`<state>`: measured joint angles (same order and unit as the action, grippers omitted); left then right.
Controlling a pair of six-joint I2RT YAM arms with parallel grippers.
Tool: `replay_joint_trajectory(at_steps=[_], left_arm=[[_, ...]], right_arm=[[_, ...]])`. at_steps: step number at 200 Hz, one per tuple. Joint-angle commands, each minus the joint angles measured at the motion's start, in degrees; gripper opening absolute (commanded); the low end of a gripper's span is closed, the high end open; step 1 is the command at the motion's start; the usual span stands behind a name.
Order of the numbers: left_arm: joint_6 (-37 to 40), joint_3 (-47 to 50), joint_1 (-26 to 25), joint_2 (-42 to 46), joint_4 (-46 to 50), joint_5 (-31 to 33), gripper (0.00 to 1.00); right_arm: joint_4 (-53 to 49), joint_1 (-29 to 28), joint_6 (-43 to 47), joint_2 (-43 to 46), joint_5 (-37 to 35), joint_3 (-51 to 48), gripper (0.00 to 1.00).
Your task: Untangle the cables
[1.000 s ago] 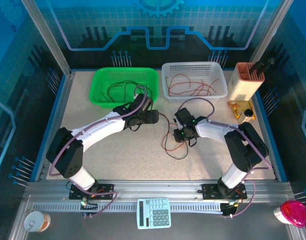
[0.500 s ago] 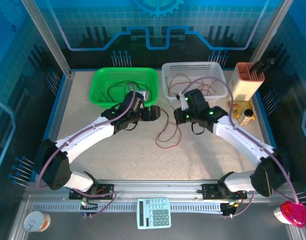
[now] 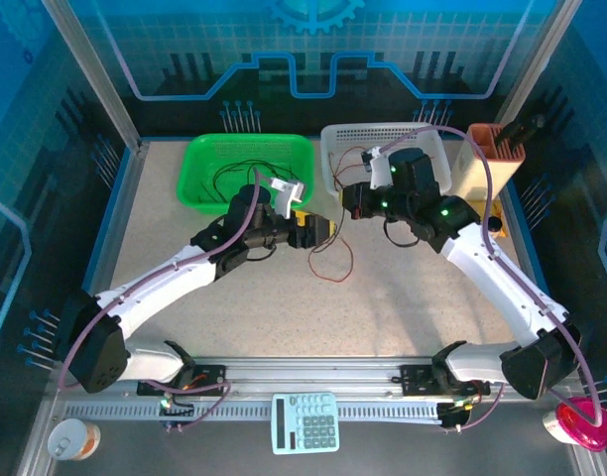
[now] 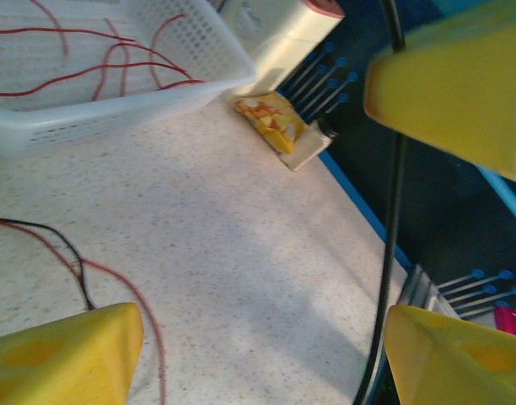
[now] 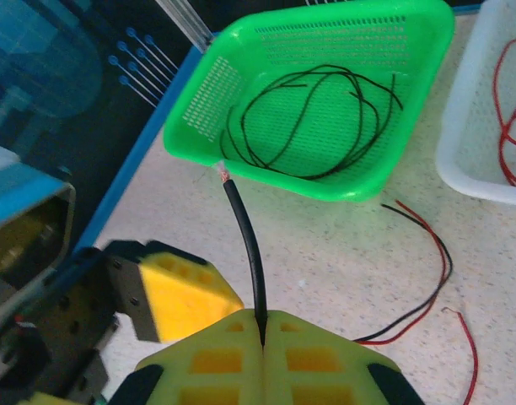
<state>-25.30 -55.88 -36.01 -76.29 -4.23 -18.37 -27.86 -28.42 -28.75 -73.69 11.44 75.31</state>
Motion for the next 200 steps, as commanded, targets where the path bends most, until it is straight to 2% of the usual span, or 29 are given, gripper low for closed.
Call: replay_joint_trajectory(at_steps=[1, 49, 59, 70, 113, 120, 137, 146, 161, 178, 200], left_arm=[[1.32, -2.2, -0.97, -0.79, -3.41, -4.72, 0.76], [0.07, -4.71, -2.31, -3.64, -5.85, -6.51, 0.73], [-0.07, -5.17, -2.49, -4.01, -5.8, -6.29, 0.69], [-0.25, -5.51, -2.52, -4.34, -5.89, -6.06, 0.59], [-0.93, -7.31, -2.71, -5.68, -5.58, -5.93, 0.07], [-0.87, -7.9, -2.64, -5.7, -5.3, -5.59, 0.0], [-0.73, -10.47, -2.58, -5.77, -4.05, -4.33, 0.0], [-1.04, -12.23, -2.62, -5.8, -3.71, -4.06, 0.0], [-1.94, -15.73, -2.65, -6.22, -3.01, -3.39, 0.0], [-3.45, -20.21, -2.66, -6.89, -2.05, -2.51, 0.0], [-4.79, -25.41, -2.68, -8.21, -1.14, -1.93, 0.0]], right_arm=[[1.56, 0.6, -2.5, -0.34, 3.13, 2.64, 0.0], [2.16, 0.62, -3.2, -0.81, 3.09, 3.35, 0.0], [2.33, 0.63, -3.38, -0.71, 3.23, 3.27, 0.0], [2.68, 0.59, -3.58, -0.51, 3.35, 3.11, 0.0], [4.1, 2.06, -5.02, 1.1, 6.0, 2.38, 0.0], [4.28, 2.67, -5.23, 1.84, 6.21, 1.88, 0.1], [5.14, 4.5, -5.52, 4.88, 5.76, -0.84, 0.43], [5.73, 5.51, -5.42, 7.06, 5.1, -3.1, 0.54], [6.08, 6.83, -4.68, 10.78, 3.46, -7.11, 0.63], [7.32, 7.28, -3.55, 14.38, 2.56, -12.75, 0.67], [12.47, 6.72, -1.58, 16.92, 6.15, -20.51, 0.74]])
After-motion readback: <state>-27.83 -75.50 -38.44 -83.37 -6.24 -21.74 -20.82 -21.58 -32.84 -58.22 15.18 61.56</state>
